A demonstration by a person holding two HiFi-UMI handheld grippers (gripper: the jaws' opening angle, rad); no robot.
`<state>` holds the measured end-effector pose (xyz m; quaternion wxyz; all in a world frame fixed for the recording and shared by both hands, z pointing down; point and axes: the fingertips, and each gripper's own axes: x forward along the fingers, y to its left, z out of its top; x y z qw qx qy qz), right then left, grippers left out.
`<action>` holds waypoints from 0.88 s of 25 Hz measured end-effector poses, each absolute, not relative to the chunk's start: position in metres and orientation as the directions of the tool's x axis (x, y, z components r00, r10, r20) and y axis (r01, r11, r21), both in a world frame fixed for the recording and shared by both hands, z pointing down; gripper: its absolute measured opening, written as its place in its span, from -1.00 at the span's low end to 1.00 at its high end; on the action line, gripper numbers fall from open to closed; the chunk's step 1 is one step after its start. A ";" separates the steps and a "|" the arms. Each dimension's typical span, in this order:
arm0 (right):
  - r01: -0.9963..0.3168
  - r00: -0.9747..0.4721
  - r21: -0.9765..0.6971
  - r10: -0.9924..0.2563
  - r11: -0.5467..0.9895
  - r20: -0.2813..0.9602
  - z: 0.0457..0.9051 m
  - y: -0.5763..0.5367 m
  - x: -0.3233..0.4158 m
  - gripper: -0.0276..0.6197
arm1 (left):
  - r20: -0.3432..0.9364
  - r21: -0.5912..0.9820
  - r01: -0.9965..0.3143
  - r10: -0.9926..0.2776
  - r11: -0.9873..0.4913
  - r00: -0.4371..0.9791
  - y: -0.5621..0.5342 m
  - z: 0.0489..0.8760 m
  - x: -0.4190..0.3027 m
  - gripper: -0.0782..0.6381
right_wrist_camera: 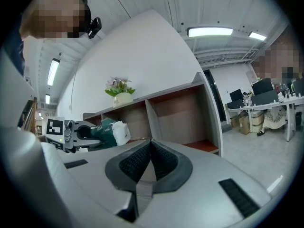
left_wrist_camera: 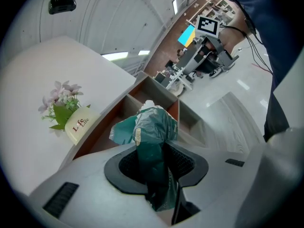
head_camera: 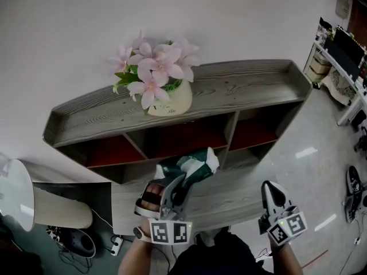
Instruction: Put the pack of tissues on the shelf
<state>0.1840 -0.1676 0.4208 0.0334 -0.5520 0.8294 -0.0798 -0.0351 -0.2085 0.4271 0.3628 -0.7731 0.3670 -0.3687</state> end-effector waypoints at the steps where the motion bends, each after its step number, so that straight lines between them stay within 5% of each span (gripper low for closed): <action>1: -0.908 -0.393 -0.170 -0.919 0.383 0.031 0.421 -0.171 0.185 -0.88 | 0.302 -0.835 -0.298 -0.838 -0.463 0.454 -0.214 0.427 -0.034 -0.42; 22: -0.887 -0.437 -0.186 -0.899 0.423 0.040 0.427 -0.218 0.216 -0.88 | 0.289 -0.847 -0.297 -0.850 -0.441 0.440 -0.303 0.428 0.001 -0.42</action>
